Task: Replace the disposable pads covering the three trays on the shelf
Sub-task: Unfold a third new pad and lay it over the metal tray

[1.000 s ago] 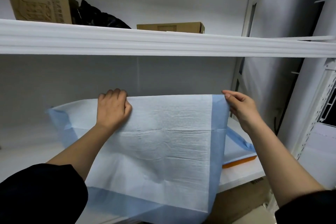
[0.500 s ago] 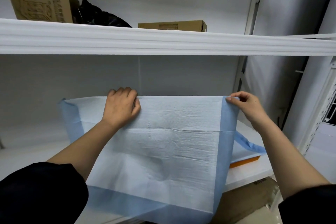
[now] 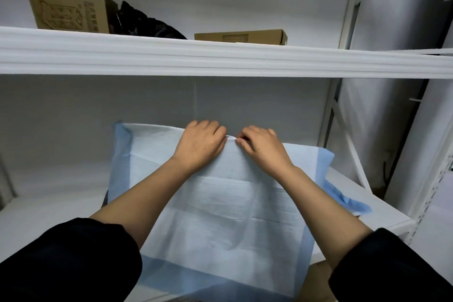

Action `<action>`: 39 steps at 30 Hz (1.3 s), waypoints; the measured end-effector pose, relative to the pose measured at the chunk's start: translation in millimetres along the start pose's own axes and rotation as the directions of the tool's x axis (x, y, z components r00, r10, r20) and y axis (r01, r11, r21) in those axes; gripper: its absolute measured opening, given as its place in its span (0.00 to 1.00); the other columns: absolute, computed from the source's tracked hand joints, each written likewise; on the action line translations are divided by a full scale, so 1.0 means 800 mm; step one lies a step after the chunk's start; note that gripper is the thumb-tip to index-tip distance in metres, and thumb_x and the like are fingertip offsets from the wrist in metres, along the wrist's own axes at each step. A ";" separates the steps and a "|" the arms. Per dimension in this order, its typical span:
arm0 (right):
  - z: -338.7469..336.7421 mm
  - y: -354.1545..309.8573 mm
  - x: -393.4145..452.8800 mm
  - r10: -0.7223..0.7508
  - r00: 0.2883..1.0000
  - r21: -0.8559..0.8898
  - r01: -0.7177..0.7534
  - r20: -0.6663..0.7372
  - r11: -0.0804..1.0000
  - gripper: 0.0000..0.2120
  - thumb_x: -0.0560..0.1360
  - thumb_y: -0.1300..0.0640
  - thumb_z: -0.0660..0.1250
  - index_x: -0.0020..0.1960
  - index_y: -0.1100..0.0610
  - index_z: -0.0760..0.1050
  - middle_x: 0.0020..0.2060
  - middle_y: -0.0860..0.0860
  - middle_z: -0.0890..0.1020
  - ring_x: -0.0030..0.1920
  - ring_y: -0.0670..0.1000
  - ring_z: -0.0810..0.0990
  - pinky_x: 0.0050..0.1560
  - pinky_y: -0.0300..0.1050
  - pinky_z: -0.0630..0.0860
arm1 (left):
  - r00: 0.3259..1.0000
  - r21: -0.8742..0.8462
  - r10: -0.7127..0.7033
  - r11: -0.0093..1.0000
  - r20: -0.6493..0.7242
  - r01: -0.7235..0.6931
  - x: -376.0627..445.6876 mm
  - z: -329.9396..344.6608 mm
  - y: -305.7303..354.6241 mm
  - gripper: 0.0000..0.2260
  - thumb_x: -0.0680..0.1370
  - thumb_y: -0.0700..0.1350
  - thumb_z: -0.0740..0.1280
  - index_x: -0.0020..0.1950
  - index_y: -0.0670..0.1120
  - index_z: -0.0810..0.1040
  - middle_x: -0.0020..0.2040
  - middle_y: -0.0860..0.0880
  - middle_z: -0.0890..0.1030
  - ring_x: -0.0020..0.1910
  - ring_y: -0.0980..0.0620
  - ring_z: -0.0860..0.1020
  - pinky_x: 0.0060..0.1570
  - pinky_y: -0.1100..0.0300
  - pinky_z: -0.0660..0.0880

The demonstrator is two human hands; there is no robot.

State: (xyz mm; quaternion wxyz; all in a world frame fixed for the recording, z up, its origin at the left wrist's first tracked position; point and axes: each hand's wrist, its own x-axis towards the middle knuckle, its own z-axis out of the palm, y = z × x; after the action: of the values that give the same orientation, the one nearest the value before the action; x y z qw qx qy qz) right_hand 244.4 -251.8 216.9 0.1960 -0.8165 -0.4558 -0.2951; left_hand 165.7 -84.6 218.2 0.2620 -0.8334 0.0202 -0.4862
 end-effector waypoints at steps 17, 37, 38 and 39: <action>0.018 0.006 0.001 -0.160 0.945 -0.200 0.105 -0.284 0.974 0.18 0.75 0.43 0.55 0.36 0.55 0.70 0.21 0.49 0.74 0.20 0.55 0.73 0.23 0.37 0.59 | 0.992 0.037 0.070 0.997 -0.109 -0.066 -0.024 -0.015 -0.056 0.14 0.77 0.51 0.58 0.35 0.45 0.71 0.28 0.46 0.74 0.26 0.45 0.73 0.28 0.59 0.65; 0.025 0.005 0.006 -0.320 0.854 -0.242 0.236 -0.410 0.941 0.25 0.82 0.44 0.48 0.37 0.57 0.74 0.25 0.50 0.76 0.24 0.54 0.75 0.22 0.42 0.67 | 0.482 -0.492 -0.868 0.369 0.121 0.789 -0.100 -0.032 -0.097 0.13 0.73 0.49 0.69 0.51 0.45 0.71 0.45 0.47 0.76 0.44 0.44 0.76 0.48 0.49 0.73; 0.025 0.007 0.005 -0.323 0.852 -0.243 0.239 -0.412 0.940 0.25 0.82 0.44 0.48 0.37 0.57 0.74 0.25 0.50 0.76 0.24 0.54 0.75 0.23 0.42 0.67 | 0.422 -0.553 -0.877 0.240 0.228 0.798 -0.094 -0.036 -0.095 0.12 0.72 0.51 0.69 0.47 0.47 0.70 0.41 0.49 0.76 0.42 0.45 0.77 0.45 0.51 0.74; 0.025 0.007 0.005 -0.326 0.849 -0.242 0.242 -0.416 0.939 0.25 0.82 0.45 0.48 0.37 0.57 0.75 0.25 0.50 0.76 0.24 0.55 0.75 0.23 0.41 0.67 | 0.390 -0.589 -0.874 0.158 0.291 0.793 -0.088 -0.041 -0.095 0.12 0.71 0.53 0.69 0.43 0.49 0.70 0.38 0.51 0.76 0.40 0.47 0.77 0.43 0.54 0.74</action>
State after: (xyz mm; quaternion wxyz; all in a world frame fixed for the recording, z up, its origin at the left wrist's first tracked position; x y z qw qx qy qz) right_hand 256.7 -240.1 204.4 0.1753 -0.6633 -0.4855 -0.5418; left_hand 85.2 -12.5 209.2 -0.3574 -0.7055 -0.2588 -0.5546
